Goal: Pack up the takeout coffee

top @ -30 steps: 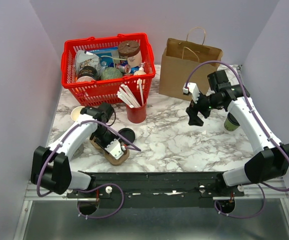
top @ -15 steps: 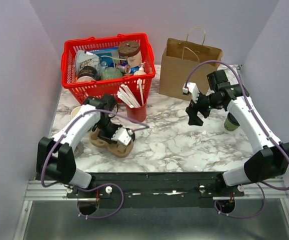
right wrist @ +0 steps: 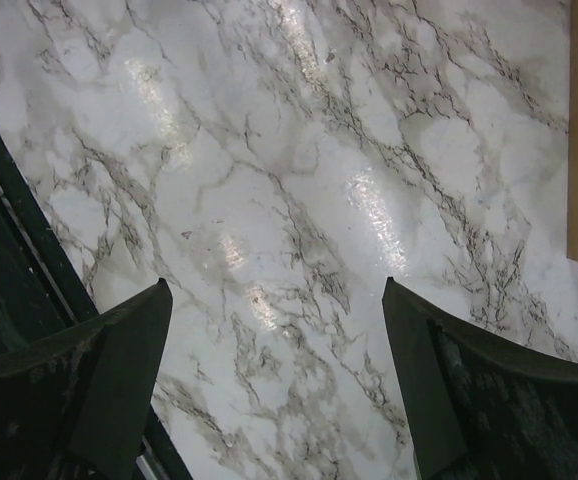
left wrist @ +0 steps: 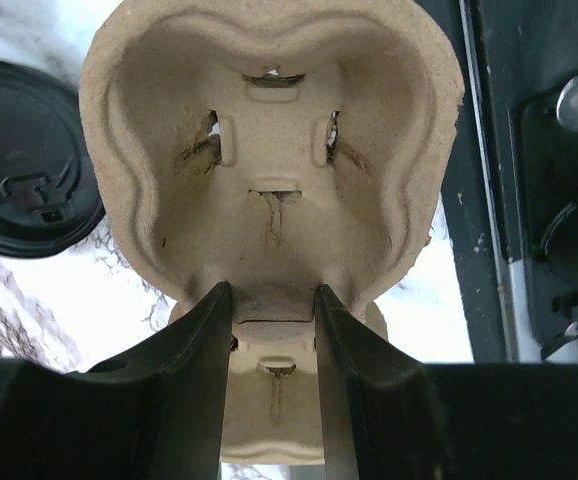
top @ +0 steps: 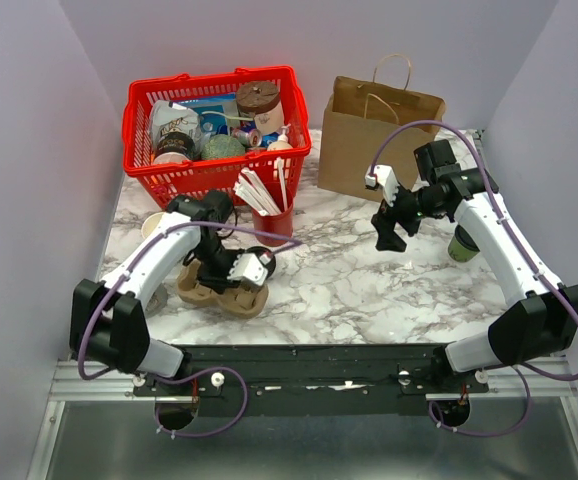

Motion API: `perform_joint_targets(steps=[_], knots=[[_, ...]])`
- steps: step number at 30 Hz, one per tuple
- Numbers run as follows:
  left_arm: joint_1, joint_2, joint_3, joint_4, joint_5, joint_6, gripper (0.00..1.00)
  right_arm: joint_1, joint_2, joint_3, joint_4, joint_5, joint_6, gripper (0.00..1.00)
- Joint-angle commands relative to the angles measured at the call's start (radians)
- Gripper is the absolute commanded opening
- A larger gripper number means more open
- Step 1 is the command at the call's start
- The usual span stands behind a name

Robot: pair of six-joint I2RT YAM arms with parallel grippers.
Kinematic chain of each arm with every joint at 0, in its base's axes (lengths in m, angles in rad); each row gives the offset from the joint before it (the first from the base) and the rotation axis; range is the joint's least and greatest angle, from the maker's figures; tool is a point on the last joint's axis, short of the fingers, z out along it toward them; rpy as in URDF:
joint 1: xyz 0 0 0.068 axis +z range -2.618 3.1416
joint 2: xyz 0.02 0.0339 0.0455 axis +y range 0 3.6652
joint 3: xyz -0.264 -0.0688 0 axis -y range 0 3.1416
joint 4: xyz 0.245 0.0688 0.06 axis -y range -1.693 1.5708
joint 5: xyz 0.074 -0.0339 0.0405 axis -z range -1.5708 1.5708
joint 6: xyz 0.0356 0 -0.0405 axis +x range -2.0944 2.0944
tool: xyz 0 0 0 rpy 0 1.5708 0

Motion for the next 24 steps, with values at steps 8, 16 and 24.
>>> perform_joint_targets(steps=[8, 16, 24], knots=[[0.036, -0.012, 0.098, -0.162, 0.132, -0.127, 0.00, 0.009, -0.007, 0.023, -0.015, -0.052, -0.004, 0.95], [-0.021, -0.110, -0.051, -0.060, -0.188, -0.167, 0.00, 0.007, -0.007, 0.023, -0.014, -0.067, 0.010, 0.95], [0.002, -0.044, -0.018, -0.152, -0.004, -0.298, 0.01, 0.009, -0.006, 0.023, -0.009, -0.083, 0.021, 0.95]])
